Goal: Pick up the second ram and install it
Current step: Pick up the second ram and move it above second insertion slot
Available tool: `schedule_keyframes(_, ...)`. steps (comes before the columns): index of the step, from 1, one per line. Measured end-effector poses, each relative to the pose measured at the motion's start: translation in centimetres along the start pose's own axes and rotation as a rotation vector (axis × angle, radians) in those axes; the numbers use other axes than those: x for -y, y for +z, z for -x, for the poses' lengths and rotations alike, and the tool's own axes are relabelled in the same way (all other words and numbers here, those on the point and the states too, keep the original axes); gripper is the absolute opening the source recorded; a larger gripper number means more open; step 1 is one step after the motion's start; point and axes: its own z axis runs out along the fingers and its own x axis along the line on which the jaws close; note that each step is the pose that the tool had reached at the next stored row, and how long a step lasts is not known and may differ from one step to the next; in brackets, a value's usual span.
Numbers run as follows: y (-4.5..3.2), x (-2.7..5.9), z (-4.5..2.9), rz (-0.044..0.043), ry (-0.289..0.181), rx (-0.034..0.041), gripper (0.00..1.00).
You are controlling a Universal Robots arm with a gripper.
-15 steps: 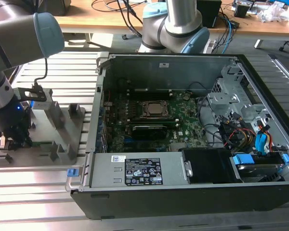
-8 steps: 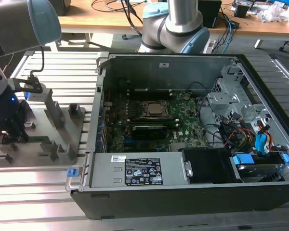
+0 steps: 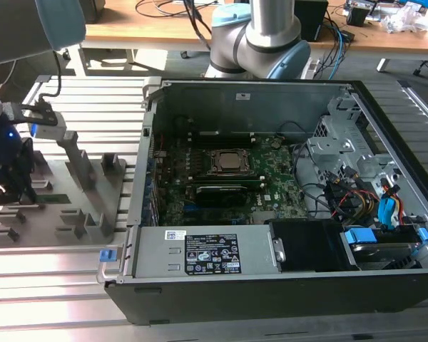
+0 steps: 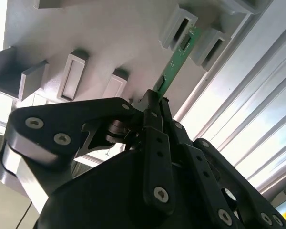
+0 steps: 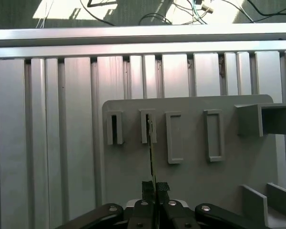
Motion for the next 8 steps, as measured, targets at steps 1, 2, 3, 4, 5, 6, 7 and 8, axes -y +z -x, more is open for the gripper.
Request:
schedule_keyframes(1,-0.56,-0.03,0.02,0.0000,0.000,0.0000,0.14)
schedule_keyframes(2,-0.91,-0.04,0.03,0.0000,0.000,0.0000,0.14)
schedule_keyframes(3,-1.28,-0.06,0.03,0.0001,0.000,-0.0001,0.14)
schedule_keyframes(4,-1.55,-0.07,0.04,0.0000,0.000,0.0000,0.14)
schedule_keyframes(5,-1.72,-0.08,0.05,0.0000,0.000,0.0000,0.14)
schedule_keyframes(6,-2.04,-0.09,0.05,0.0000,0.000,0.0000,0.14)
schedule_keyframes(7,-2.34,-0.11,0.06,0.0000,0.000,0.0000,0.14)
schedule_keyframes(8,-2.74,-0.13,0.08,0.0000,0.000,0.0000,0.14)
